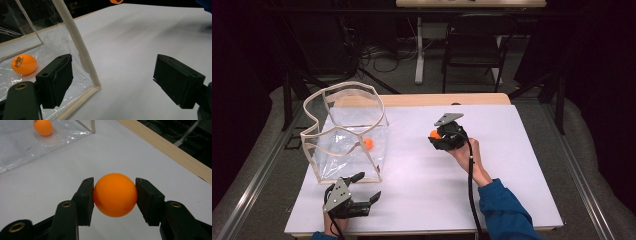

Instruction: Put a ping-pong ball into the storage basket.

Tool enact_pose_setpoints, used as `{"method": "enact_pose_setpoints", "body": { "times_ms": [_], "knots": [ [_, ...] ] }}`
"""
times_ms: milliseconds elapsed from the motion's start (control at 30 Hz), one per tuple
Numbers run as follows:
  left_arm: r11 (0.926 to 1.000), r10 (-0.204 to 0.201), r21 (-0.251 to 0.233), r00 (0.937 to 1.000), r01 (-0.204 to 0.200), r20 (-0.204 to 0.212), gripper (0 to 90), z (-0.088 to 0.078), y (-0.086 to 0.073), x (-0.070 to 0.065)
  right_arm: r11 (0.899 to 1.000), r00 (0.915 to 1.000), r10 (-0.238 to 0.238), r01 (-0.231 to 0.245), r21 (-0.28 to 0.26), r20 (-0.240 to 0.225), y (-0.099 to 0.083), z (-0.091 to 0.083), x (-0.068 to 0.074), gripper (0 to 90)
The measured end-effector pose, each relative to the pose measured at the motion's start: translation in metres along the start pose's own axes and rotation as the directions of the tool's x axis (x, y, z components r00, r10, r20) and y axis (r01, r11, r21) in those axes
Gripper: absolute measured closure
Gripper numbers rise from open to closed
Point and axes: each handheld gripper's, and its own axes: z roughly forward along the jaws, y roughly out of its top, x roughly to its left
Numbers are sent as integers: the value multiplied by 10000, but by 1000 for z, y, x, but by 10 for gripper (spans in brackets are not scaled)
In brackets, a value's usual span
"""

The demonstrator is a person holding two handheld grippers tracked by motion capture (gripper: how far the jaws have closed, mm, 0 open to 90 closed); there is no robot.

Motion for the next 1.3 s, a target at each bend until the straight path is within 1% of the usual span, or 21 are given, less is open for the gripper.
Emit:
{"method": "enact_pose_setpoints", "body": {
  "times_ms": [167, 267, 467, 567, 667, 833, 933, 1300],
  "knots": [
    [10000, 45, -3, 10000, -45, 14, 159, 0, 0, 0, 9999, 10000, 18, -17, -106, 44, 4, -5, 0, 507],
    [10000, 0, -21, 10000, 0, 11, 159, 0, 0, 0, 9998, 9999, -80, 82, -189, 105, 6, -8, 0, 507],
    [10000, 43, -30, 10000, -43, -19, 159, -1, 0, 0, 9995, 9998, -139, 144, -268, 173, 9, -14, 0, 507],
    [10000, 37, -43, 10000, -37, -32, 159, -1, 1, 0, 9993, 9996, -215, 220, -319, 168, 10, -16, 1, 507],
    [10000, 12, -33, 10000, -12, -24, 159, -1, 0, 0, 9991, 9999, -154, 156, -402, 66, 12, -18, 1, 507],
    [10000, -13, -14, 10000, 14, 38, 159, 0, 0, 0, 9984, 9995, -251, 259, -493, 166, 14, -21, 3, 507],
    [10000, 56, 7, 10000, -56, 53, 159, 0, 0, 0, 9983, 9995, -279, 287, -502, 154, 15, -23, 4, 507],
    [10000, 77, -2, 10000, -77, 3, 159, -1, 1, 0, 9971, 9991, -375, 387, -653, 189, 20, -29, 5, 507]
  ]
}}
